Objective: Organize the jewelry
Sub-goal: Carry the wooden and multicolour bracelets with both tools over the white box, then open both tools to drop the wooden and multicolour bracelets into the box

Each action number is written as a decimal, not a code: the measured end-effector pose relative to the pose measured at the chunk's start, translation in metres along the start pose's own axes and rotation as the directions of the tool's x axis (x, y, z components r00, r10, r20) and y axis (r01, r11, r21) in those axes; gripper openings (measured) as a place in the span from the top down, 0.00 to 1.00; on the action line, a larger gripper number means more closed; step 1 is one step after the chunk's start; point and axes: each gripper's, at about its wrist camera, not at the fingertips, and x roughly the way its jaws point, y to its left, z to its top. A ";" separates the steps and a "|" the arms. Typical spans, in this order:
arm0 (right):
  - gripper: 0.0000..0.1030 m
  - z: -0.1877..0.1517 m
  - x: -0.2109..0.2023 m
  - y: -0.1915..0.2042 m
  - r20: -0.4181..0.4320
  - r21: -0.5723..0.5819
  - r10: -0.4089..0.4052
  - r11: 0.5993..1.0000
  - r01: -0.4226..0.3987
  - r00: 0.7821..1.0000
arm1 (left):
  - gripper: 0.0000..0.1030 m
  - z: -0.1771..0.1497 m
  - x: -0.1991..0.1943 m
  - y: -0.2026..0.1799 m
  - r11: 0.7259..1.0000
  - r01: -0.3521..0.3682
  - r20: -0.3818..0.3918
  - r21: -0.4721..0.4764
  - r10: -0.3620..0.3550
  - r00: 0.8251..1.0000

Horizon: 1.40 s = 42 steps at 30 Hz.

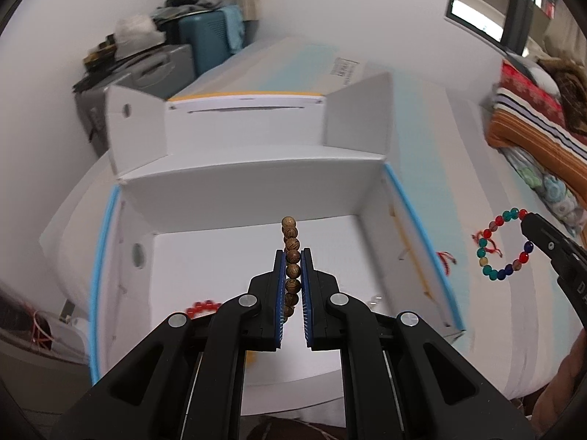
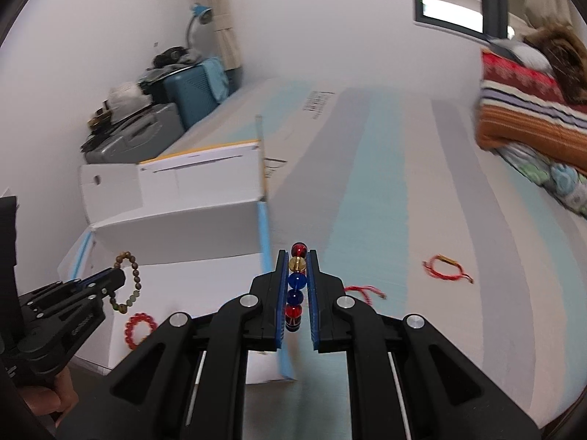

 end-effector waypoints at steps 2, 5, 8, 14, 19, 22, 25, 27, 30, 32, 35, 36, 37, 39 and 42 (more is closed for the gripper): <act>0.91 -0.001 0.003 0.018 -0.004 -0.027 0.015 1.000 -0.015 1.000 | 0.93 -0.002 0.001 0.013 1.000 -0.012 -0.006 -0.016 0.012 1.000; 0.91 -0.005 0.012 0.041 -0.023 -0.060 0.029 0.998 -0.030 0.999 | 0.93 -0.006 0.006 0.028 0.999 -0.030 -0.020 -0.031 0.029 0.999; 0.91 -0.012 0.026 0.058 -0.053 -0.084 0.037 0.996 -0.041 0.998 | 0.93 -0.013 0.015 0.041 0.998 -0.048 -0.046 -0.047 0.046 0.998; 0.91 -0.032 0.054 0.078 -0.116 -0.113 0.044 0.992 -0.057 0.992 | 0.93 -0.026 0.033 0.060 0.995 -0.070 -0.083 -0.069 0.065 0.994; 0.91 -0.045 0.074 0.084 -0.172 -0.123 0.038 0.991 -0.060 0.984 | 0.93 -0.037 0.049 0.067 0.994 -0.082 -0.121 -0.073 0.073 0.990; 0.91 -0.049 0.084 0.089 -0.199 -0.131 0.025 0.990 -0.052 0.980 | 0.93 -0.042 0.057 0.069 0.993 -0.094 -0.140 -0.070 0.084 0.987; 0.91 -0.052 0.091 0.089 -0.221 -0.136 0.015 0.990 -0.046 0.975 | 0.93 -0.044 0.063 0.070 0.993 -0.102 -0.155 -0.065 0.091 0.984; 0.91 -0.054 0.095 0.089 -0.231 -0.137 0.010 0.990 -0.042 0.973 | 0.93 -0.045 0.065 0.070 0.993 -0.103 -0.161 -0.062 0.092 0.983; 0.91 -0.055 0.097 0.088 -0.238 -0.140 0.005 0.989 -0.040 0.971 | 0.92 -0.046 0.067 0.069 0.993 -0.110 -0.164 -0.052 0.100 0.981; 0.91 -0.055 0.097 0.088 -0.239 -0.141 0.001 0.989 -0.036 0.971 | 0.91 -0.047 0.068 0.069 0.991 -0.126 -0.164 -0.049 0.117 0.980; 0.90 -0.055 0.093 0.086 -0.230 -0.139 -0.001 0.990 -0.032 0.973 | 0.85 -0.047 0.066 0.068 0.990 -0.127 -0.161 -0.052 0.118 0.980; 0.89 -0.054 0.091 0.085 -0.226 -0.136 0.000 0.990 -0.032 0.974 | 0.75 -0.047 0.064 0.067 0.990 -0.130 -0.153 -0.051 0.121 0.981; 0.82 -0.054 0.091 0.085 -0.223 -0.135 0.006 0.990 -0.037 0.975 | 0.69 -0.046 0.061 0.067 0.990 -0.132 -0.146 -0.050 0.123 0.982; 0.62 -0.051 0.084 0.083 -0.208 -0.133 0.013 0.990 -0.042 0.978 | 0.51 -0.045 0.054 0.064 0.990 -0.134 -0.125 -0.047 0.127 0.984; 0.44 -0.046 0.070 0.076 -0.161 -0.127 0.005 0.992 -0.026 0.987 | 0.43 -0.043 0.041 0.056 0.990 -0.136 -0.085 -0.037 0.132 0.988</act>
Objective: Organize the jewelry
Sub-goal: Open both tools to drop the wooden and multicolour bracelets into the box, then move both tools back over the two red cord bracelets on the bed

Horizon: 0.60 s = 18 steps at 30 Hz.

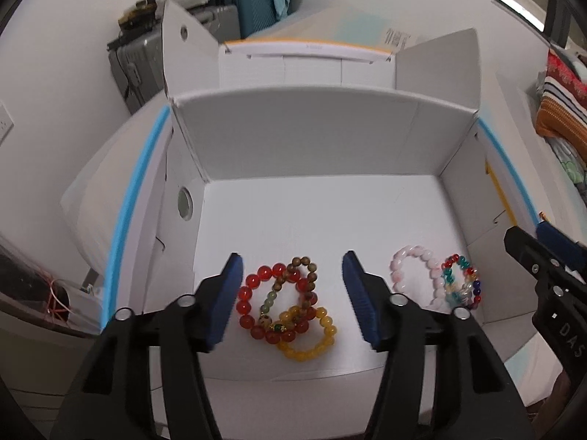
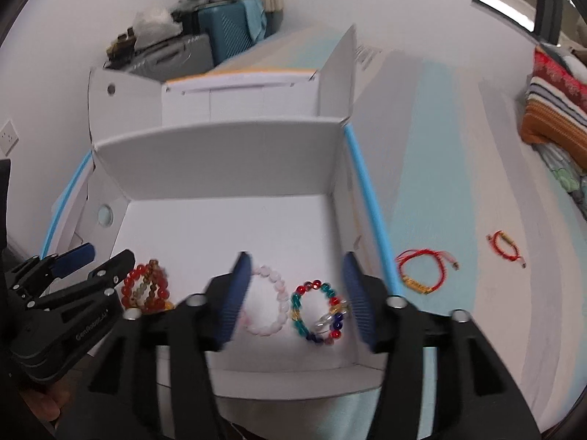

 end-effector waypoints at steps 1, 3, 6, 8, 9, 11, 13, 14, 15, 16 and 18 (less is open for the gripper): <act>0.35 0.001 -0.006 -0.005 0.011 0.008 -0.005 1.000 0.005 1.000 | 0.42 0.000 -0.002 -0.003 1.000 0.004 0.004 0.003 -0.004 1.000; 0.25 0.003 -0.015 -0.015 0.033 0.026 -0.017 1.000 0.016 0.999 | 0.32 0.001 -0.010 -0.010 1.000 0.020 0.023 0.011 -0.020 1.000; 0.15 0.003 -0.030 -0.040 0.060 0.069 -0.041 0.997 0.037 0.997 | 0.26 0.003 -0.019 -0.024 0.999 0.038 0.048 0.027 -0.039 0.998; 0.12 0.001 -0.037 -0.059 0.070 0.097 -0.060 0.994 0.053 0.996 | 0.20 0.004 -0.026 -0.039 0.998 0.057 0.062 0.041 -0.060 0.996; 0.11 0.000 -0.040 -0.070 0.072 0.111 -0.070 0.992 0.062 0.995 | 0.17 0.004 -0.029 -0.047 0.997 0.065 0.070 0.050 -0.068 0.995; 0.11 -0.001 -0.045 -0.088 0.073 0.129 -0.083 0.989 0.074 0.994 | 0.14 0.004 -0.033 -0.063 0.994 0.081 0.077 0.070 -0.087 0.993; 0.11 -0.004 -0.051 -0.109 0.073 0.153 -0.101 0.984 0.089 0.992 | 0.10 0.003 -0.039 -0.081 0.991 0.092 0.087 0.093 -0.100 0.991; 0.11 -0.006 -0.054 -0.119 0.075 0.164 -0.107 0.982 0.094 0.991 | 0.08 0.003 -0.042 -0.091 0.989 0.097 0.096 0.107 -0.107 0.990; 0.10 -0.007 -0.056 -0.128 0.077 0.175 -0.114 0.980 0.099 0.991 | 0.06 0.002 -0.045 -0.102 0.987 0.102 0.102 0.121 -0.115 0.988; 0.09 -0.009 -0.059 -0.141 0.079 0.189 -0.124 0.976 0.107 0.989 | 0.06 0.001 -0.048 -0.111 0.986 0.106 0.107 0.132 -0.120 0.987; 0.08 -0.013 -0.063 -0.163 0.082 0.210 -0.144 0.970 0.124 0.986 | 0.06 0.001 -0.050 -0.128 0.982 0.115 0.109 0.153 -0.132 0.985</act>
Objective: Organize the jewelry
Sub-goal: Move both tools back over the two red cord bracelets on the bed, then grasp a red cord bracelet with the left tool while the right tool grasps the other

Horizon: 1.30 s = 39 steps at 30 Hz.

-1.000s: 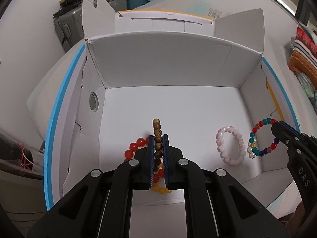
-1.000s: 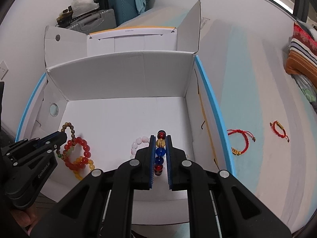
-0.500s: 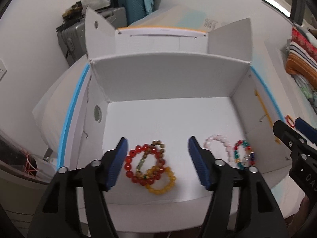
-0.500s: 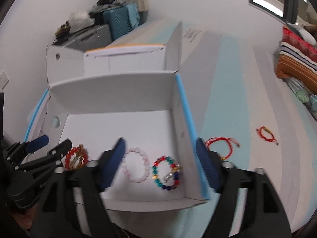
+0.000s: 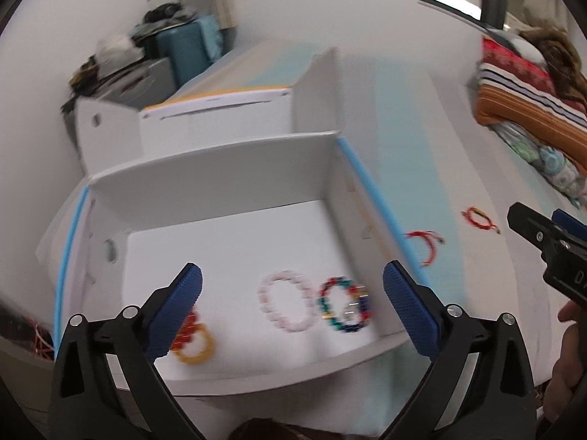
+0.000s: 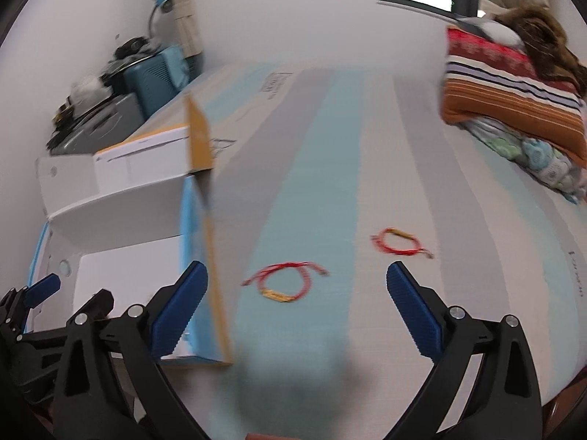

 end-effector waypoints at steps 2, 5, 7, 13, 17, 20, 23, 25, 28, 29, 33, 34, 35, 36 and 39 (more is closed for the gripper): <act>0.08 0.002 0.000 -0.021 0.001 0.020 -0.013 1.000 0.013 1.000 | 0.06 0.004 0.001 -0.023 0.999 0.016 0.005 0.030 -0.016 1.000; 0.08 0.003 0.002 -0.054 0.001 0.059 -0.033 0.998 0.033 0.999 | 0.06 0.010 0.003 -0.058 0.997 0.042 0.008 0.062 -0.043 0.999; 0.08 0.004 0.006 -0.072 -0.003 0.085 -0.036 0.996 0.036 0.999 | 0.06 0.014 0.007 -0.079 0.995 0.061 0.001 0.078 -0.062 0.998; 0.08 0.007 0.027 -0.125 -0.020 0.121 -0.075 0.990 0.077 0.997 | 0.06 0.019 0.021 -0.144 0.983 0.092 -0.007 0.156 -0.092 0.996; 0.08 0.008 0.051 -0.156 -0.053 0.146 -0.090 0.985 0.097 0.995 | 0.06 0.019 0.042 -0.182 0.975 0.111 -0.040 0.193 -0.106 0.994; 0.08 0.009 0.076 -0.171 -0.077 0.158 -0.095 0.982 0.106 0.993 | 0.06 0.017 0.067 -0.202 0.972 0.109 -0.069 0.207 -0.097 0.993; 0.08 0.005 0.104 -0.177 -0.095 0.150 -0.088 0.983 0.101 0.992 | 0.06 0.013 0.099 -0.214 0.971 0.113 -0.114 0.208 -0.091 0.989; 0.11 0.003 0.123 -0.179 -0.104 0.145 -0.084 0.984 0.099 0.991 | 0.06 0.010 0.119 -0.215 0.974 0.112 -0.134 0.196 -0.087 0.987; 0.20 -0.003 0.151 -0.180 -0.141 0.134 -0.085 0.985 0.104 0.986 | 0.06 0.007 0.149 -0.211 0.979 0.110 -0.163 0.173 -0.081 0.983; 0.21 -0.004 0.160 -0.181 -0.157 0.132 -0.082 0.986 0.103 0.984 | 0.06 0.007 0.154 -0.207 0.980 0.110 -0.166 0.166 -0.082 0.983; 0.30 -0.005 0.183 -0.181 -0.188 0.126 -0.078 0.987 0.103 0.979 | 0.06 0.002 0.182 -0.197 0.985 0.127 -0.191 0.115 -0.104 0.976; 0.32 -0.005 0.186 -0.182 -0.187 0.123 -0.079 0.987 0.103 0.979 | 0.06 0.002 0.186 -0.198 0.985 0.128 -0.195 0.117 -0.103 0.975; 0.33 -0.004 0.188 -0.182 -0.183 0.121 -0.083 0.987 0.107 0.980 | 0.06 0.003 0.189 -0.198 0.984 0.127 -0.197 0.122 -0.102 0.975; 0.34 -0.002 0.192 -0.182 -0.176 0.123 -0.087 0.986 0.109 0.980 | 0.06 0.003 0.192 -0.198 0.984 0.126 -0.195 0.129 -0.099 0.976; 0.36 -0.001 0.202 -0.179 -0.178 0.119 -0.080 0.988 0.102 0.981 | 0.07 0.002 0.198 -0.197 0.982 0.128 -0.197 0.136 -0.100 0.975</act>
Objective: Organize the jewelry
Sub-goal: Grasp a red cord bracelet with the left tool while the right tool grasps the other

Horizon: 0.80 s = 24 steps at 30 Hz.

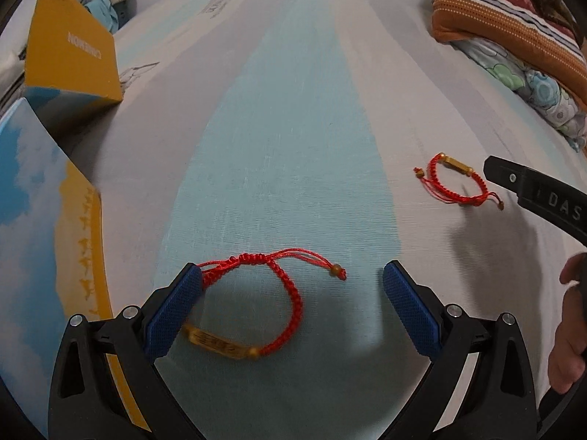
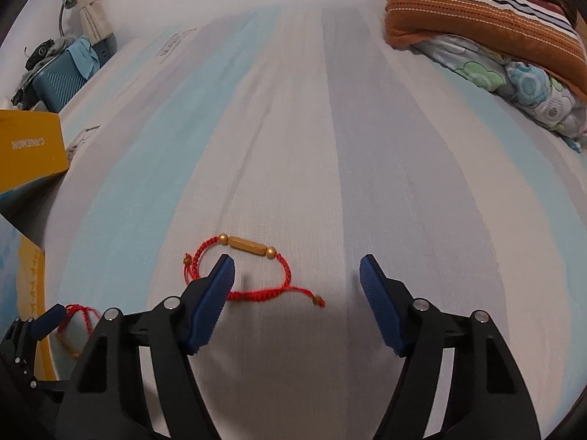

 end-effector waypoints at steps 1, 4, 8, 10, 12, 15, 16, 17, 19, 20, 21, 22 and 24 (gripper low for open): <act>0.38 0.001 0.004 -0.001 -0.005 0.001 0.005 1.000 -0.005 1.000 | 0.07 0.000 0.000 0.000 1.000 0.002 -0.003 -0.002 -0.002 1.000; 0.42 0.000 0.016 -0.001 -0.025 0.007 0.020 1.000 -0.019 1.000 | 0.11 0.001 0.004 0.001 1.000 0.000 -0.011 0.005 0.000 1.000; 0.50 -0.003 0.030 -0.003 -0.050 0.011 0.022 1.000 -0.021 0.999 | 0.30 0.001 0.002 -0.001 1.000 -0.017 -0.013 0.015 0.017 1.000; 0.56 -0.005 0.033 0.000 -0.044 -0.003 0.002 1.000 -0.003 0.999 | 0.41 0.000 0.000 0.000 1.000 -0.019 -0.016 0.014 0.019 1.000; 0.66 -0.006 0.032 0.002 -0.042 -0.009 -0.004 1.000 0.004 0.999 | 0.56 -0.001 -0.001 0.002 1.000 -0.026 -0.017 0.011 0.026 1.000; 0.79 -0.007 0.031 0.001 -0.045 -0.017 -0.010 1.000 0.010 0.999 | 0.75 -0.002 -0.003 0.005 0.999 -0.044 -0.022 -0.003 0.044 0.999; 0.83 -0.007 0.032 0.001 -0.046 -0.020 -0.015 1.000 0.014 0.999 | 0.81 -0.002 -0.003 0.007 0.999 -0.049 -0.023 -0.008 0.049 0.999; 0.85 -0.006 0.032 0.000 -0.048 -0.021 -0.018 1.000 0.017 0.999 | 0.88 -0.002 -0.003 0.008 0.998 -0.054 -0.024 -0.013 0.053 0.998; 0.94 -0.007 0.031 0.000 -0.051 -0.022 -0.023 1.000 0.022 0.998 | 0.95 -0.003 -0.005 0.009 0.999 -0.050 -0.028 -0.020 0.050 0.998; 0.94 -0.007 0.030 0.000 -0.052 -0.020 -0.025 1.000 0.024 0.998 | 0.95 -0.003 -0.007 0.009 0.999 -0.046 -0.025 -0.021 0.045 0.999; 0.96 -0.007 0.029 0.000 -0.052 -0.016 -0.024 1.000 0.024 0.998 | 0.95 -0.004 -0.009 0.009 0.999 -0.038 -0.024 -0.023 0.038 0.999; 0.96 -0.007 0.028 0.000 -0.052 -0.013 -0.025 1.000 0.024 0.998 | 0.95 -0.005 -0.012 0.007 0.999 -0.030 -0.022 -0.021 0.030 0.999; 0.97 -0.007 0.026 0.000 -0.050 -0.011 -0.026 1.000 0.025 0.998 | 0.95 -0.006 -0.015 0.005 1.000 -0.005 -0.021 -0.019 0.005 1.000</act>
